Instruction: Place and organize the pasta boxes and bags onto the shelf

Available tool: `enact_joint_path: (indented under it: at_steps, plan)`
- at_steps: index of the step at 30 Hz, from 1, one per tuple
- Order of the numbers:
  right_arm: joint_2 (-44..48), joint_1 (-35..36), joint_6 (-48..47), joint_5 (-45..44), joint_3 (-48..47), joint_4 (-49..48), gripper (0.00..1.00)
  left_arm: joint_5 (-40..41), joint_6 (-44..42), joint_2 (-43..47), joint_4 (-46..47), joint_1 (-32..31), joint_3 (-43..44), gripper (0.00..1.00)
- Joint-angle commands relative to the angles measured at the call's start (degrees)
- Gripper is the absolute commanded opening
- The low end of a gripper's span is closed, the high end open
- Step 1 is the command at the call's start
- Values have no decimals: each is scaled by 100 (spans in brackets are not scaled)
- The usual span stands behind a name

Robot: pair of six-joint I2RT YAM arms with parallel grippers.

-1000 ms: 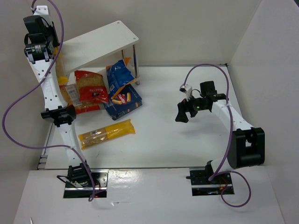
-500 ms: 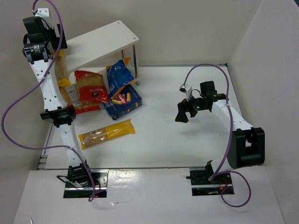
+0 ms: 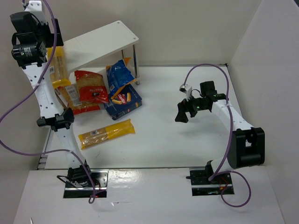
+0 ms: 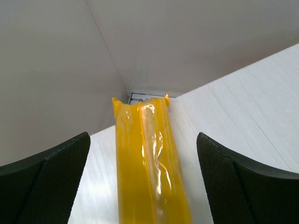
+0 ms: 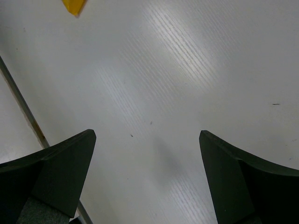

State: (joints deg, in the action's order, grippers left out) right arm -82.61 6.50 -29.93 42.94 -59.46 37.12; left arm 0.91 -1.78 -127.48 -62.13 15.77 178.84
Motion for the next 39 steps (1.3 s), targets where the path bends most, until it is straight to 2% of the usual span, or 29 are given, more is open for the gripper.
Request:
enact_joint_path:
  at_steps: [1, 11, 24, 31, 32, 36, 39]
  plan:
    - [51, 27, -56, 153, -30, 58, 100, -126, -165, 460, -368, -48, 80, 100]
    - [166, 27, -56, 153, -30, 5, 100, -679, -630, 1260, -1240, 321, 2, 100]
    - [324, 27, -4, 153, -30, -47, 100, -759, -1034, 2851, -1240, 374, -2089, 100]
    - [439, 27, 49, 206, -30, -47, 100, -583, -1219, 4265, -1013, 374, -3766, 100]
    - [499, 27, 49, 206, -30, -47, 100, -531, -1272, 4676, -777, 374, -4430, 100]
    - [631, 79, 102, 206, -30, -100, 100, -469, -1325, 5591, -397, 374, -5891, 100]
    - [772, 79, 163, 136, -30, -162, 100, -469, -1377, 6180, -344, 374, -6623, 100]
